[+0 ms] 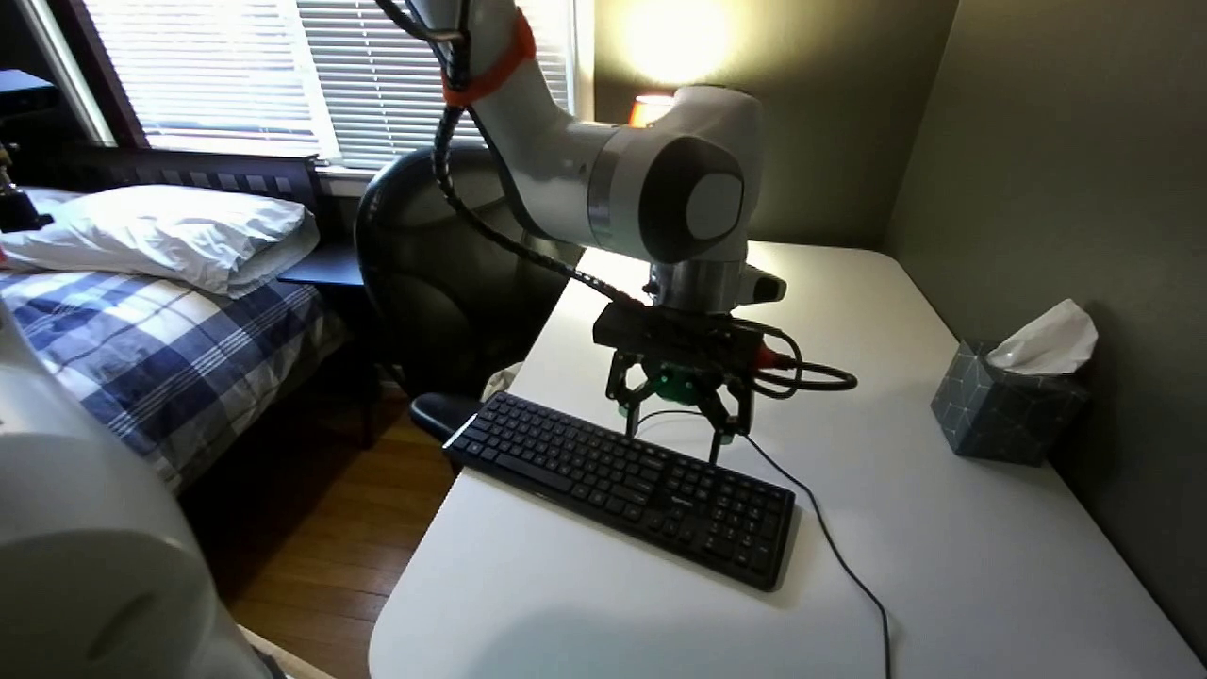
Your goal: Press a key on the keyboard.
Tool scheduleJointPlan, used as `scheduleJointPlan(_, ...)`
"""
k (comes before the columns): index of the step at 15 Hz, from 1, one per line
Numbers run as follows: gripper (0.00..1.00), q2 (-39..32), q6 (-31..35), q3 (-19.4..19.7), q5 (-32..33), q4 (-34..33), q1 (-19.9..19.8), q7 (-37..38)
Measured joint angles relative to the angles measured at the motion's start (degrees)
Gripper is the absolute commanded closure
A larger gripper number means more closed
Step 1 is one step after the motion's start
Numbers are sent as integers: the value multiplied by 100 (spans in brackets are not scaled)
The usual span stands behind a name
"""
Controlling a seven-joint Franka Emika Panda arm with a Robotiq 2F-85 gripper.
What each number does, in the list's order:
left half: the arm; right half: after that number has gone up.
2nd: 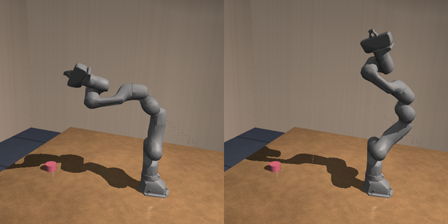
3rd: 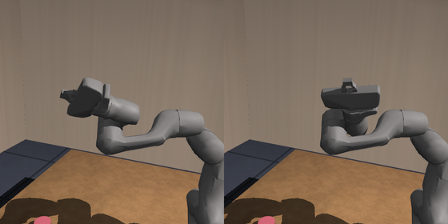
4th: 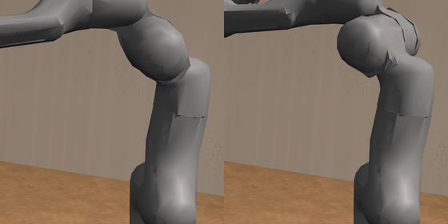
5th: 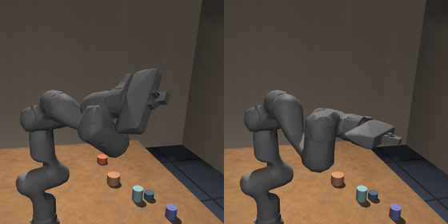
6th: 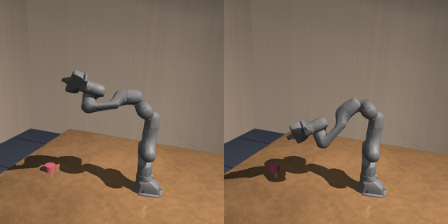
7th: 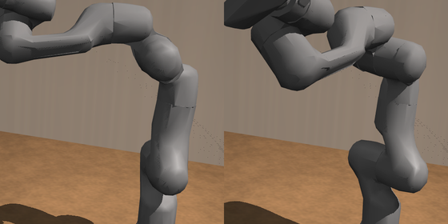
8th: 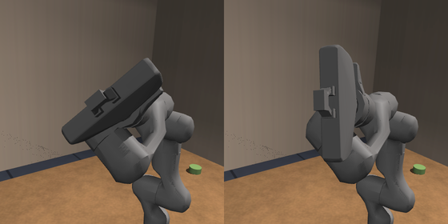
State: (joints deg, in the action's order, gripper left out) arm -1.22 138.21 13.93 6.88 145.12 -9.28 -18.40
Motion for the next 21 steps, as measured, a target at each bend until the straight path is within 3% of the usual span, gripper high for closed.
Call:
scheduleJointPlan(1, 26, -104, 115, -14, -8, -20, -7, 2)
scheduleJointPlan(10, 96, -842, 853, -185, -324, -242, -129, -6)
scheduleJointPlan(12, 100, -965, 876, -231, -359, -306, -156, -6)
scheduleJointPlan(13, 93, -1018, 897, -250, -367, -337, -171, -8)
scheduleJointPlan(14, 99, -1048, 900, -258, -364, -356, -178, -8)
scheduleJointPlan(21, 100, -1058, 897, -267, -360, -374, -194, -3)
